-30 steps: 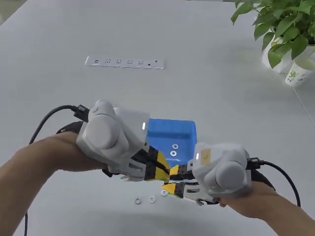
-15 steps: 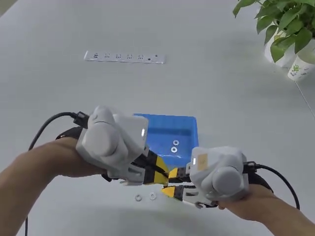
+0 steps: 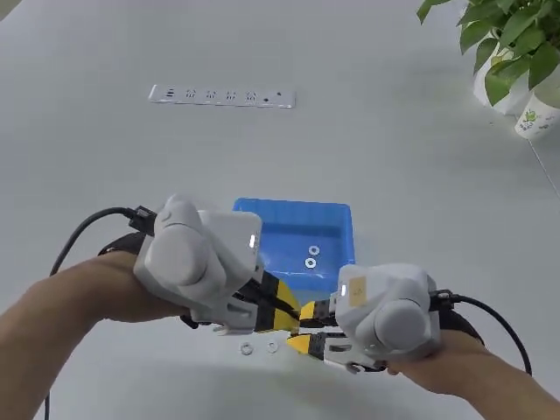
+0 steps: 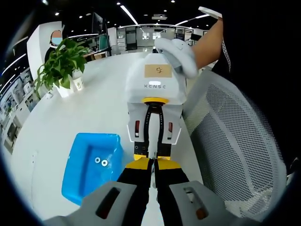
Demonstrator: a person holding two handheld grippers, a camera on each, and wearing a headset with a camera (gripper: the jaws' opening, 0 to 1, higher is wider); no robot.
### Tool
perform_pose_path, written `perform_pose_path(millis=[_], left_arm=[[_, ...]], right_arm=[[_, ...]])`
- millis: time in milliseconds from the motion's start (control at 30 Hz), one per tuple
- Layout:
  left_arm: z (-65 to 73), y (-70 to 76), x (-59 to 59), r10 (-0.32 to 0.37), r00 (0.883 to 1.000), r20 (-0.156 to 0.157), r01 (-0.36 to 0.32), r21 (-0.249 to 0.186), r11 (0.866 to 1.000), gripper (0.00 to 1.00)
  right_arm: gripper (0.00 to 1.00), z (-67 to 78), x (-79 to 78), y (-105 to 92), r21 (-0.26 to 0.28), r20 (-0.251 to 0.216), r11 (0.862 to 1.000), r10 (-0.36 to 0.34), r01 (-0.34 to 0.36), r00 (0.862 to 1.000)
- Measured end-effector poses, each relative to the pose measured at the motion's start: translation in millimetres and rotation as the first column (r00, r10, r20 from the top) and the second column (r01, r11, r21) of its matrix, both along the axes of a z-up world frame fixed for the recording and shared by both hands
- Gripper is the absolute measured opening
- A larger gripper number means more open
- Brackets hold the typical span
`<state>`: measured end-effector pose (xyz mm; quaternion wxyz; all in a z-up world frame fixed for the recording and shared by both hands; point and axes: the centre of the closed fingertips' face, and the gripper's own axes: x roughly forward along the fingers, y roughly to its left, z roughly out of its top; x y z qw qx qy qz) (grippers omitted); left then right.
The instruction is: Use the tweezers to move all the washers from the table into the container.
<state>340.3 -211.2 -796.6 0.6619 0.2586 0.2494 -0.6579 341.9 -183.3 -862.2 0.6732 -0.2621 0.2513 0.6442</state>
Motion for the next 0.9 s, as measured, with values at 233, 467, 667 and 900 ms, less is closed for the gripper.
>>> perform_pose_path(millis=[233,467,667,900], left_arm=[[-0.1,-0.4,1.7,0.012,1.000,-0.017,-0.012,-0.007,1.000,0.06],[0.2,-1.7,2.4,0.014,1.000,-0.025,-0.015,-0.011,1.000,0.06],[0.2,-1.9,2.7,0.013,0.999,-0.029,-0.013,-0.010,1.000,0.06],[-0.6,-2.5,3.8,0.012,0.999,-0.035,-0.012,-0.009,1.000,0.06]], right_arm=[[0.12,-3.1,0.7,0.3,-0.007,-0.012,1.000,-0.002,0.002,1.000],[0.12,-2.9,0.8,-0.3,-0.003,-0.021,1.000,-0.012,0.012,1.000],[0.11,-2.9,0.7,-0.3,0.004,-0.034,1.000,-0.022,0.022,0.999],[0.10,-3.4,1.3,-0.6,-0.003,-0.048,1.000,-0.029,0.029,0.998]])
